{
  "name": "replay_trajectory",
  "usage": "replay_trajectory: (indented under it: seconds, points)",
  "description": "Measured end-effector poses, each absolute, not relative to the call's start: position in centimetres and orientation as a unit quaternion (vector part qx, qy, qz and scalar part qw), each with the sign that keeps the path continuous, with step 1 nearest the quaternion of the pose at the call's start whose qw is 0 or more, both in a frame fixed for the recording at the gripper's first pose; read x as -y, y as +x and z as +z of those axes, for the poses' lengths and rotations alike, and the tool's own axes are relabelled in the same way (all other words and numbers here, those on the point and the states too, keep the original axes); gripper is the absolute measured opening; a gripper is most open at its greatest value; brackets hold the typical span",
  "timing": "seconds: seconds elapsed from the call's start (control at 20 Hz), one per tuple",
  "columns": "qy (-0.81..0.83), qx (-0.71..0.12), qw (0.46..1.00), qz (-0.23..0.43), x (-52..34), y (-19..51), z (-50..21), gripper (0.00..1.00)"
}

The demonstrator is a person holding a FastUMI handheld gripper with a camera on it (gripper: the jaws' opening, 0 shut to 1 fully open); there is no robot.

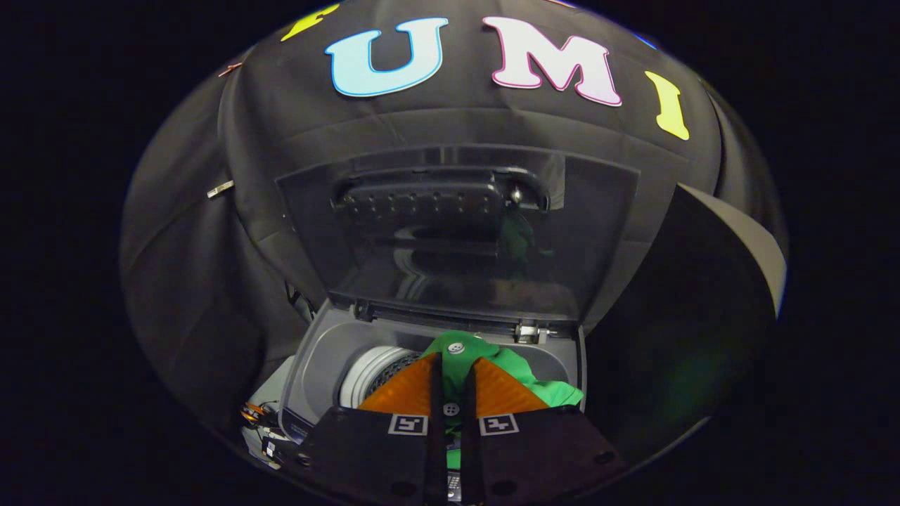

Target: Put the clothes into the washing machine and then close the washing machine lid.

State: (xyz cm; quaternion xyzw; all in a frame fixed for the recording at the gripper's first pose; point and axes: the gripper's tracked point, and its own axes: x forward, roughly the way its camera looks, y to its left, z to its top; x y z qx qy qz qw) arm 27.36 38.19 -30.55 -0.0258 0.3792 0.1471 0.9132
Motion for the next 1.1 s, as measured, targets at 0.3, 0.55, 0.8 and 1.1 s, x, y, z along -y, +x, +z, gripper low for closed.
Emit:
replay_trajectory:
  seconds: [0.3, 0.55, 0.8, 1.1]
  points:
    - [-0.070, -0.312, 0.939, 0.127, -36.9, 28.3, -30.9, 0.84]
    - [-0.078, -0.236, 0.956, 0.154, -38.0, 28.1, -28.2, 1.00]
    - [-0.072, -0.177, 0.964, 0.183, -40.0, 26.7, -23.3, 1.00]
    - [-0.034, -0.104, 0.975, 0.192, -42.5, 27.1, -15.6, 1.00]
